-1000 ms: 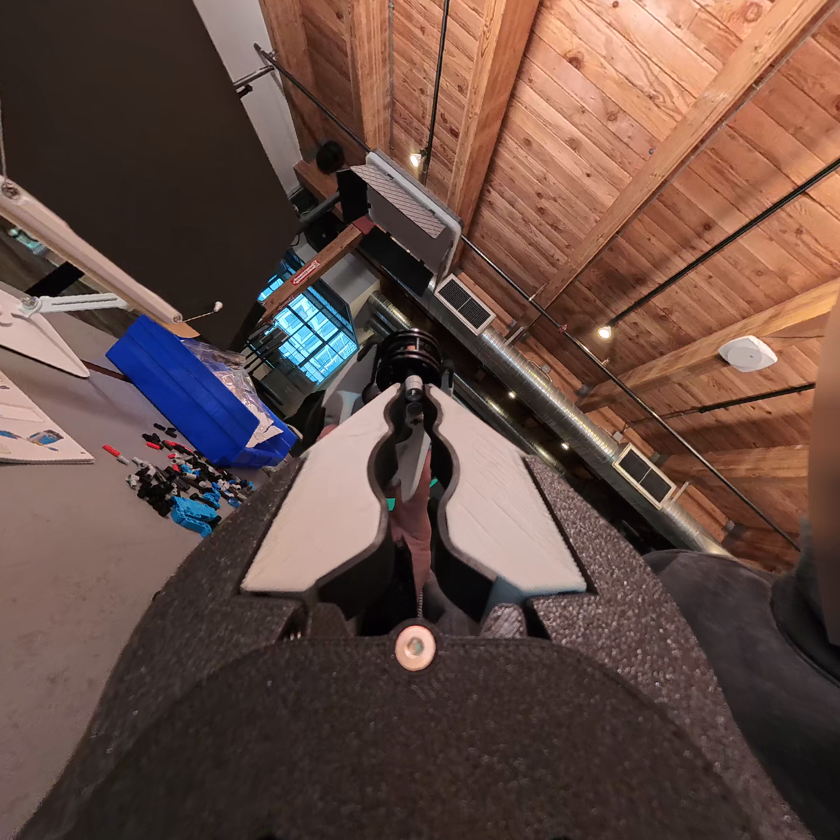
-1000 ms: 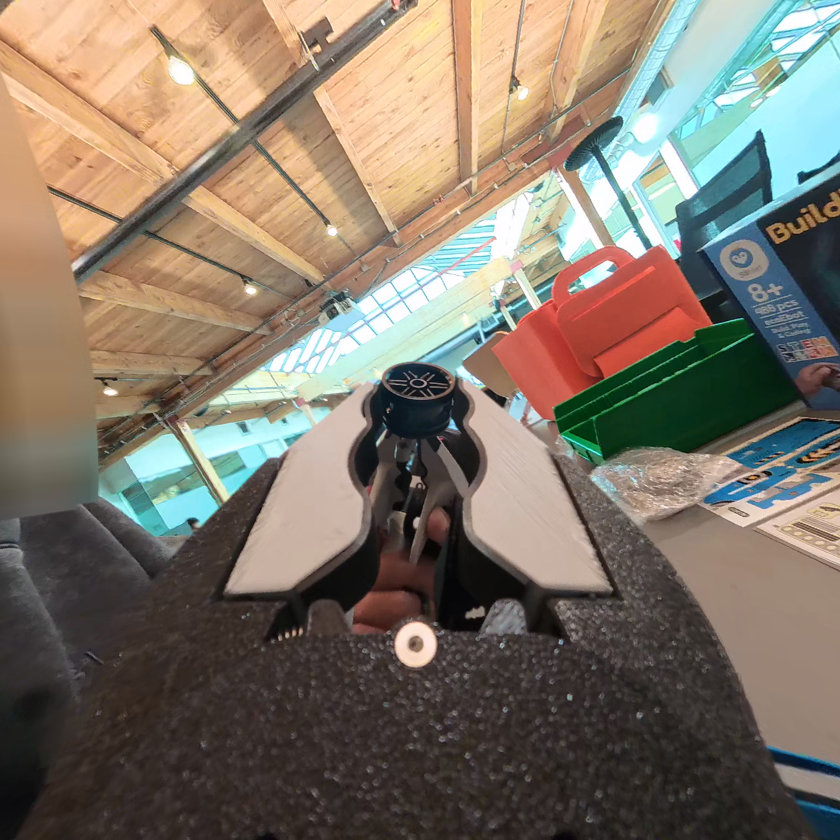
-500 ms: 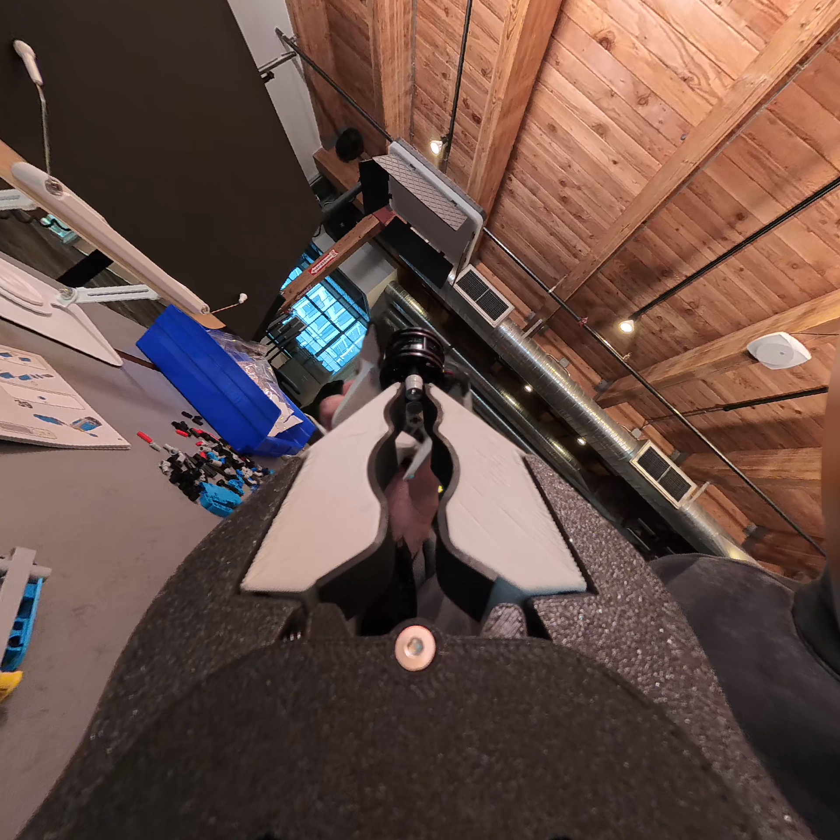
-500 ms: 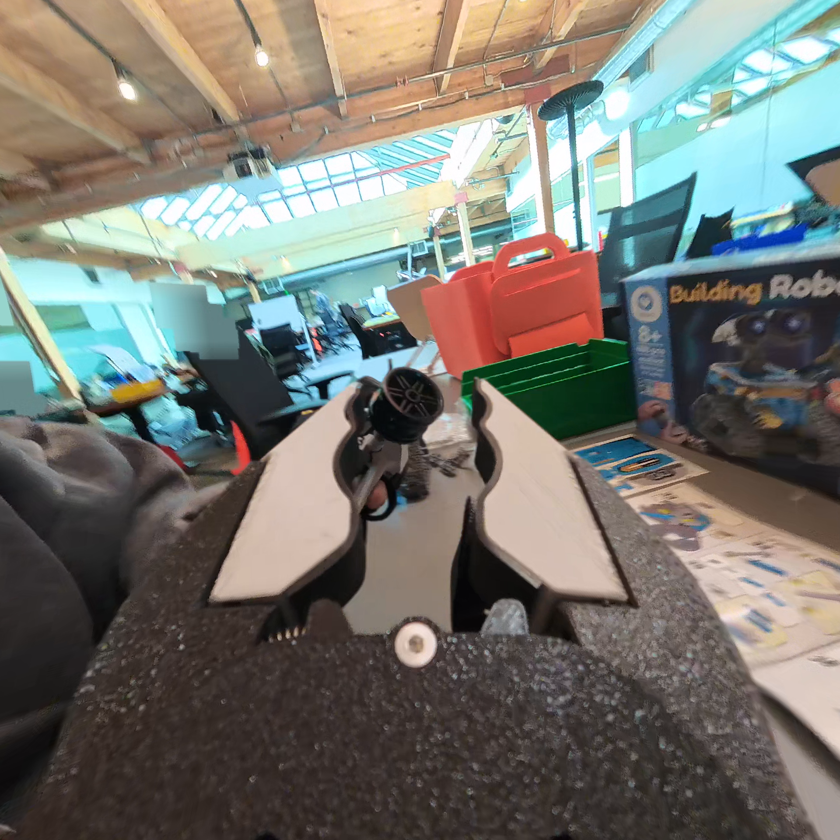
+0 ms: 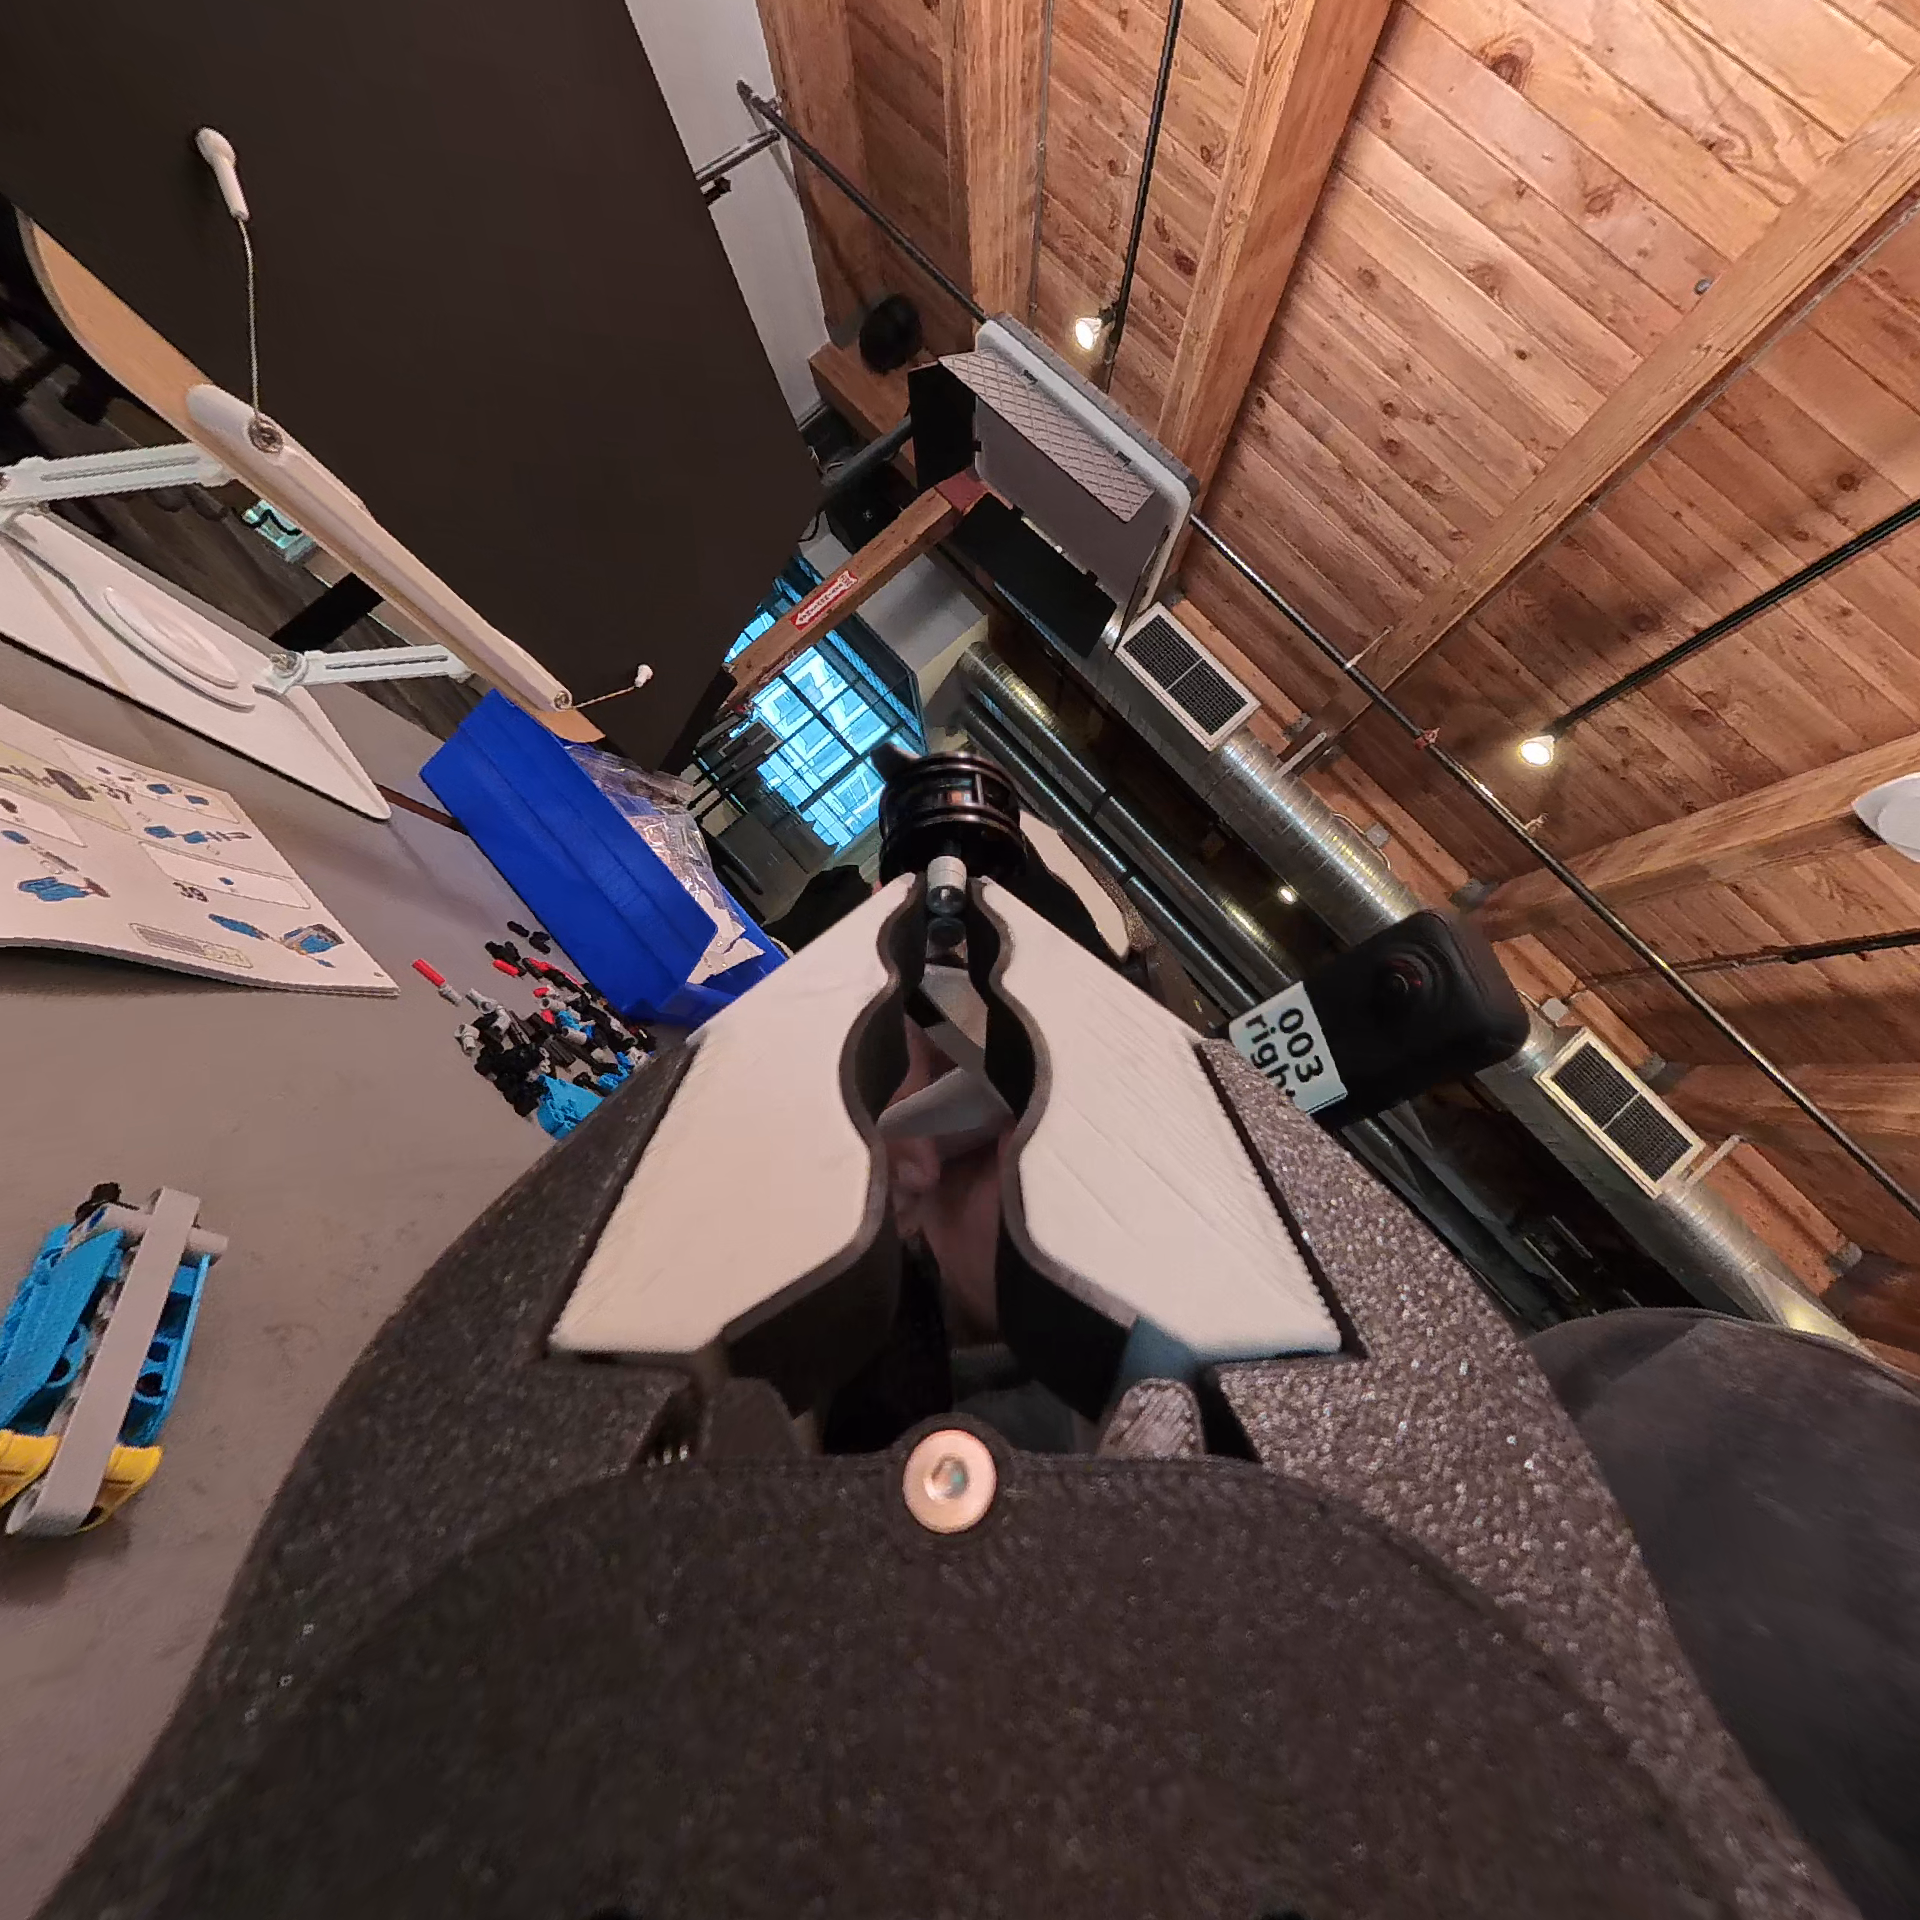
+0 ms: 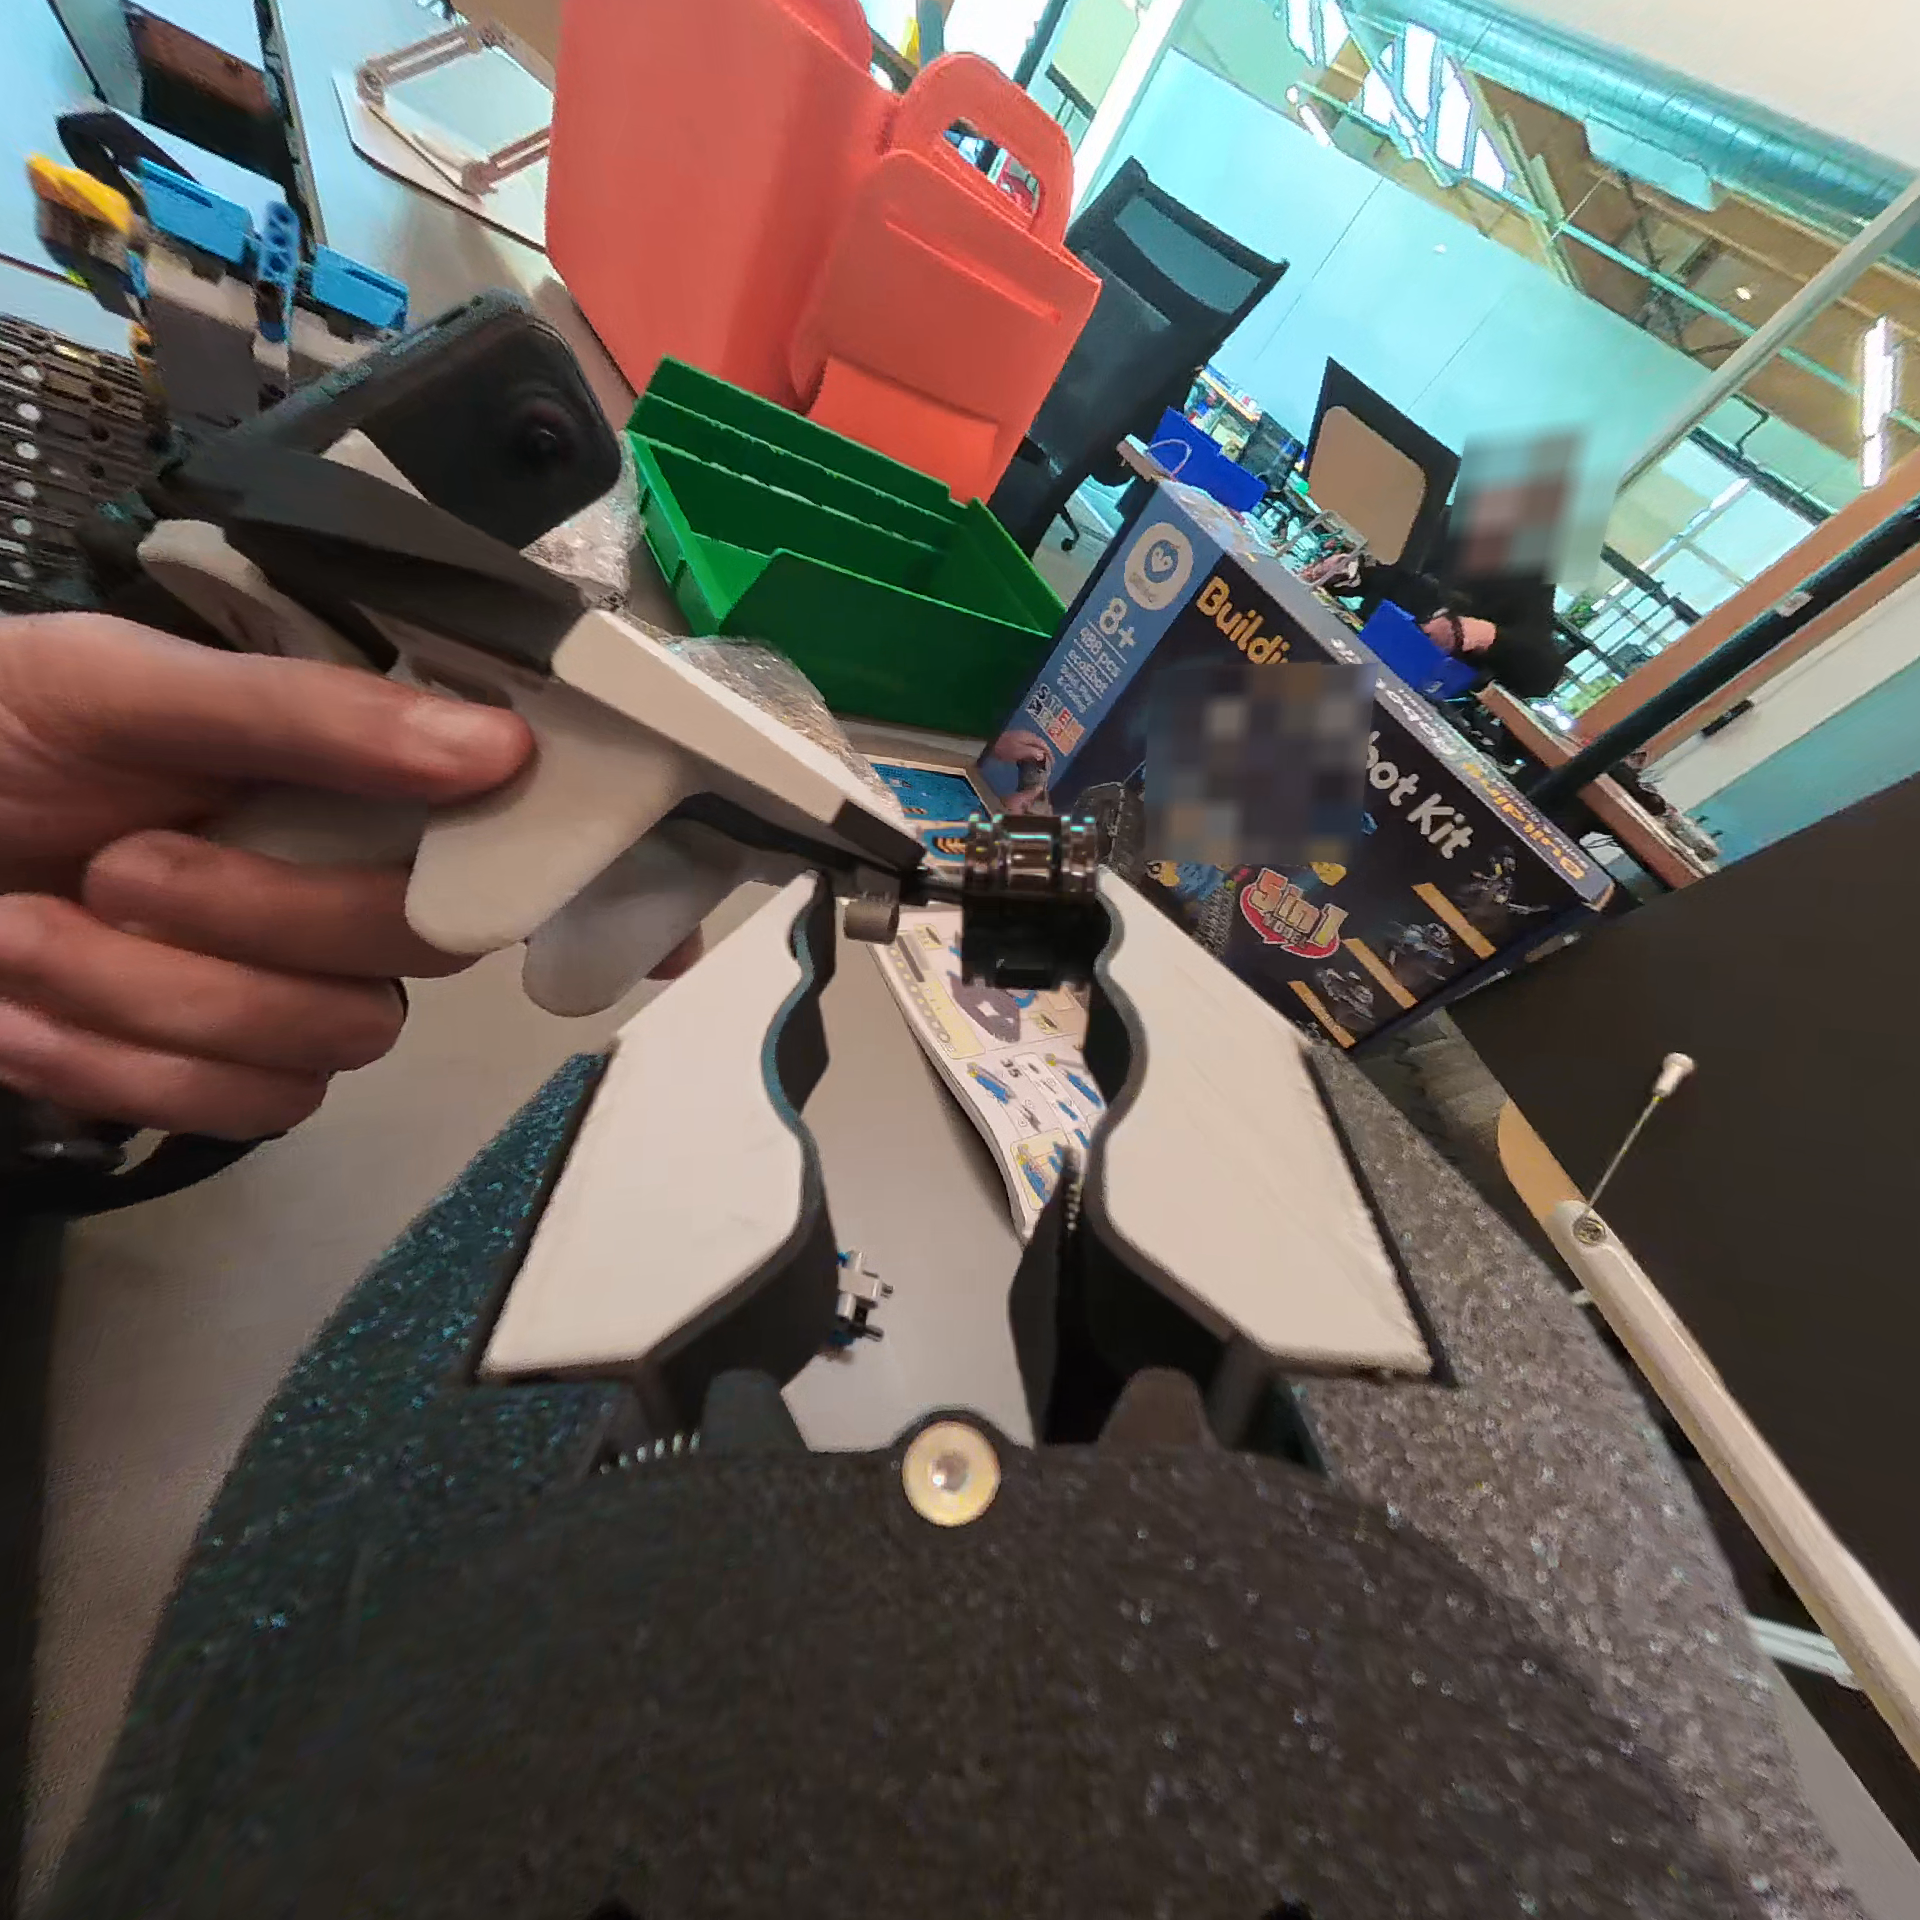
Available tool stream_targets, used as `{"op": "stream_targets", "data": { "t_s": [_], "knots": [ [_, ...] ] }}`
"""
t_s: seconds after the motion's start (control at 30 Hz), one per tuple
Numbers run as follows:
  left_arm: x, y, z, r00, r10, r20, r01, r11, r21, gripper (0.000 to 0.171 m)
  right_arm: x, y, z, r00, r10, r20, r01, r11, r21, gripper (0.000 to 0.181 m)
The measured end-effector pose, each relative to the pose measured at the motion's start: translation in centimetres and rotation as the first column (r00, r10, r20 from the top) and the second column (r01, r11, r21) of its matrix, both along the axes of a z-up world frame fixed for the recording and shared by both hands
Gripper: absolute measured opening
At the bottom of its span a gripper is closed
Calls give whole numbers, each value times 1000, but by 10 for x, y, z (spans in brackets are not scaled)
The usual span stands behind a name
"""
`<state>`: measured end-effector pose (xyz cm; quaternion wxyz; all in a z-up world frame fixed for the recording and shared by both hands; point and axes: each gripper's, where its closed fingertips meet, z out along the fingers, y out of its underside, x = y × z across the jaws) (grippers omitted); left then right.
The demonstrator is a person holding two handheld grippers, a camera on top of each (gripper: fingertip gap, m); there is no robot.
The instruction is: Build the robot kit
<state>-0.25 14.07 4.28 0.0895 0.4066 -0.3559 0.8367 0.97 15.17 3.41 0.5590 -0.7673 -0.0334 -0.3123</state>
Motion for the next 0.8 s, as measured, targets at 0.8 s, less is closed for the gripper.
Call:
{"op": "stream_targets", "data": {
  "t_s": [0.8],
  "knots": [
    [-4,-8,-40,972,-182,-150,228,888,399,6,0,-6,-38,997,68,-38,-75,968,-241,43]
  ]
}}
